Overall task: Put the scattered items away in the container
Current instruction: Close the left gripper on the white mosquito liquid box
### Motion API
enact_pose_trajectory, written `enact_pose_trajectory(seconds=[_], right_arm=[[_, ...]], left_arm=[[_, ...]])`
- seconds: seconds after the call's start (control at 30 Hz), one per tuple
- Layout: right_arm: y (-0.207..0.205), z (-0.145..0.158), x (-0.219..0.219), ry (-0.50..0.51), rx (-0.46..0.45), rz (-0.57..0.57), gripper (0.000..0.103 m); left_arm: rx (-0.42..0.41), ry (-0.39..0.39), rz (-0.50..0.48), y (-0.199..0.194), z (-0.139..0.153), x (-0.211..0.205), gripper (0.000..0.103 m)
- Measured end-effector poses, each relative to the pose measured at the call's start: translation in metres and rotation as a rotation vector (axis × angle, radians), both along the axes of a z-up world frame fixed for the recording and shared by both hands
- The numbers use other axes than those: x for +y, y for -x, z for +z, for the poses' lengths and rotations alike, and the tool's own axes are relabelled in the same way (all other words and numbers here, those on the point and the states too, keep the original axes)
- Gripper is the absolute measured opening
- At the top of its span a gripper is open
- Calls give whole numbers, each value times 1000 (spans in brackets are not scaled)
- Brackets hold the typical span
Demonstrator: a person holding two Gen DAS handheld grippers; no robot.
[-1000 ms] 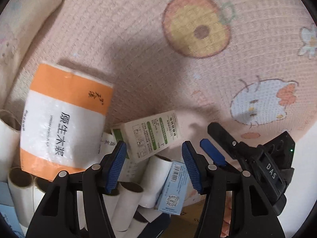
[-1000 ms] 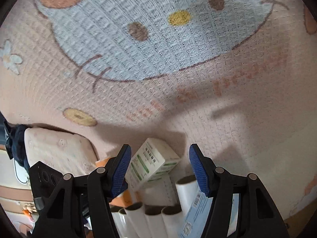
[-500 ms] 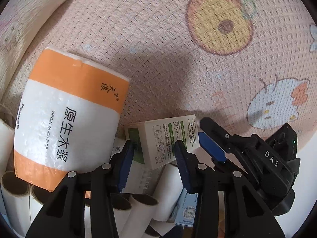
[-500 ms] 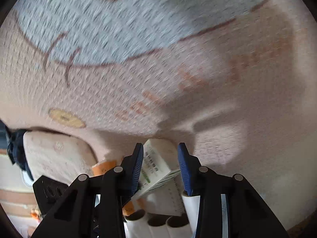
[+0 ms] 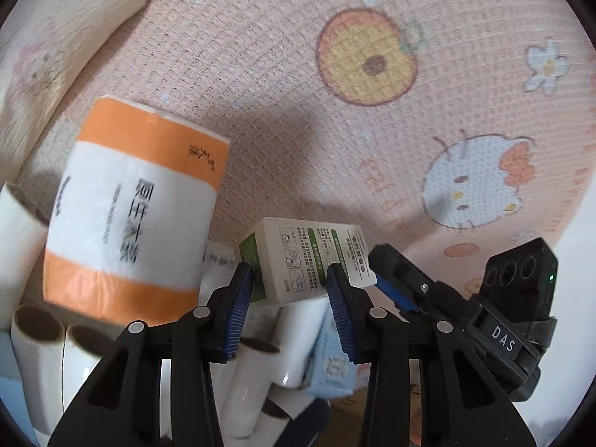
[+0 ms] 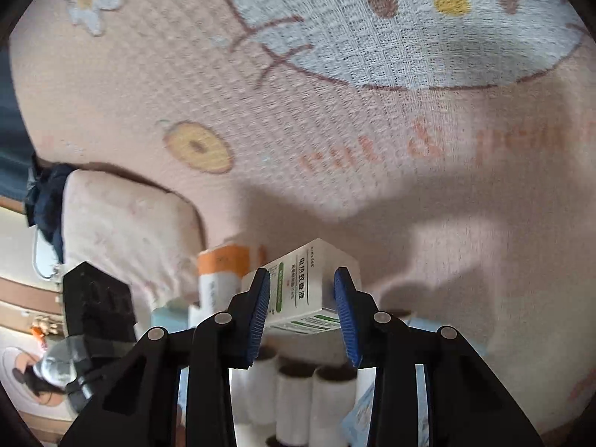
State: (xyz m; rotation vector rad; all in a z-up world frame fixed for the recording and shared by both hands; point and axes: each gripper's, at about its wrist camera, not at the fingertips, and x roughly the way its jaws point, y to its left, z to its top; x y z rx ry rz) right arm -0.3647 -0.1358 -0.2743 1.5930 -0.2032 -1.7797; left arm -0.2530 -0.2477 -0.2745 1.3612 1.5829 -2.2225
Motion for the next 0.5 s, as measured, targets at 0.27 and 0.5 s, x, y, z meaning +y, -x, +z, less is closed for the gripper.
enact_pose_trajectory(seconds=[0.27, 0.5], right_arm=[[-53, 22, 30, 35, 7, -76, 27], [-124, 66, 82, -1, 122, -64, 27]], left_arm=[[50, 46, -94, -38, 30, 25, 45], [107, 97, -189, -83, 57, 57, 45]])
